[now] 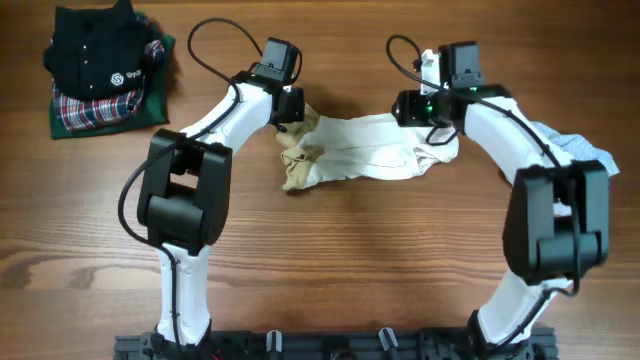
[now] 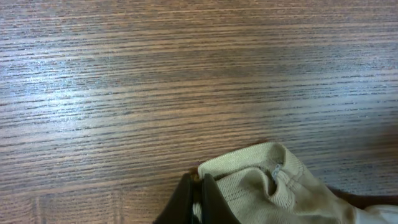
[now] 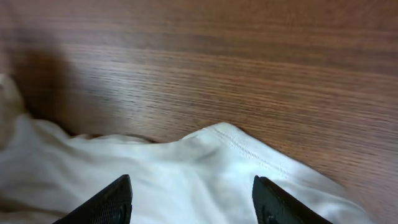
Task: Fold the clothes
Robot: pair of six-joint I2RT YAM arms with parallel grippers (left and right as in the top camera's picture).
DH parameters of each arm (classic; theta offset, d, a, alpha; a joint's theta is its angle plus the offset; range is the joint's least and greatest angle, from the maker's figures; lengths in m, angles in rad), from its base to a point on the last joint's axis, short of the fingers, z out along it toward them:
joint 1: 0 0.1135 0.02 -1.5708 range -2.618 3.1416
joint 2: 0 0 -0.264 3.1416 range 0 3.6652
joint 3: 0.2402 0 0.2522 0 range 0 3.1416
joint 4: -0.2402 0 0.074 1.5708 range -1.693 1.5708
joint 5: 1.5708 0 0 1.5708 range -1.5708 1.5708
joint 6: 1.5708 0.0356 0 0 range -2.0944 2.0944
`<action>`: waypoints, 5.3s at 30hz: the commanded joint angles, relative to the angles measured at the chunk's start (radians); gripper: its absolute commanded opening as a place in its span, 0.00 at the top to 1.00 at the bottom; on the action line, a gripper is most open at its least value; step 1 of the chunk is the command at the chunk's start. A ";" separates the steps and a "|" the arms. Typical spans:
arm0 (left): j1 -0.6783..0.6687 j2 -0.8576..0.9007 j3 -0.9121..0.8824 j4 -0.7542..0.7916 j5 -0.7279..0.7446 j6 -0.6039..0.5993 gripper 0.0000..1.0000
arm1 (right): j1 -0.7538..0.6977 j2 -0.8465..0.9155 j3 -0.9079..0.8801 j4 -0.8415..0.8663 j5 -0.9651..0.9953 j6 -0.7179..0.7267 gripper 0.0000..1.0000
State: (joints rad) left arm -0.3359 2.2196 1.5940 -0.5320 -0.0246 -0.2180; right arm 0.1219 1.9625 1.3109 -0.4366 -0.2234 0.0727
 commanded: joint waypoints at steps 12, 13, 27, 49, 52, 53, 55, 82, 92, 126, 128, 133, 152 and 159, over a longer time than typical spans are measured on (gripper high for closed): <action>-0.009 -0.031 -0.004 -0.003 0.012 0.005 0.96 | 0.004 0.129 0.021 0.092 -0.045 0.010 0.65; -0.009 -0.031 -0.004 -0.003 0.012 0.005 0.96 | 0.004 0.129 0.021 0.096 -0.048 0.010 0.74; -0.009 -0.031 -0.004 -0.004 0.012 0.005 0.96 | 0.013 0.129 0.021 0.140 0.048 -0.105 0.47; -0.009 -0.063 -0.004 -0.023 0.002 -0.026 0.96 | 0.053 -0.023 0.021 -0.002 0.063 0.018 0.96; -0.020 -0.113 -0.004 -0.060 -0.002 -0.028 0.96 | 0.053 -0.042 0.021 -0.062 0.031 0.036 0.96; -0.022 -0.122 -0.004 -0.069 -0.011 -0.025 0.96 | 0.053 -0.042 0.021 -0.083 0.020 0.042 0.96; -0.022 -0.135 -0.004 -0.083 -0.022 -0.024 0.96 | 0.053 -0.042 0.021 -0.127 0.020 0.050 0.96; -0.134 -0.195 -0.109 -0.371 -0.022 -0.025 0.96 | -0.030 -0.042 0.020 -0.338 -0.115 0.110 0.96; -0.124 -0.392 -0.108 -0.443 -0.022 -0.051 0.83 | -0.043 -0.042 0.021 -0.406 -0.198 0.136 0.60; -0.244 -0.386 -0.109 -0.352 -0.003 -0.220 0.02 | -0.283 -0.035 -0.014 -0.304 -0.163 0.040 0.44; -0.244 -0.386 -0.109 -0.357 -0.003 -0.220 0.00 | -0.264 -0.035 -0.014 -0.288 -0.156 0.055 0.44; -0.244 -0.386 -0.109 -0.373 -0.003 -0.220 0.00 | -0.262 -0.034 -0.018 -0.284 -0.066 0.061 0.44; -0.244 -0.386 -0.109 -0.356 -0.003 -0.220 0.00 | -0.207 -0.034 -0.108 -0.202 -0.214 0.036 0.54; -0.244 -0.386 -0.109 -0.370 -0.003 -0.220 0.00 | -0.206 -0.034 -0.125 -0.185 -0.104 0.069 0.61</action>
State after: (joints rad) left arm -0.5842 1.8217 1.4853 -0.8982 -0.0177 -0.4328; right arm -0.0837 1.9324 1.1931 -0.6312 -0.3573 0.1326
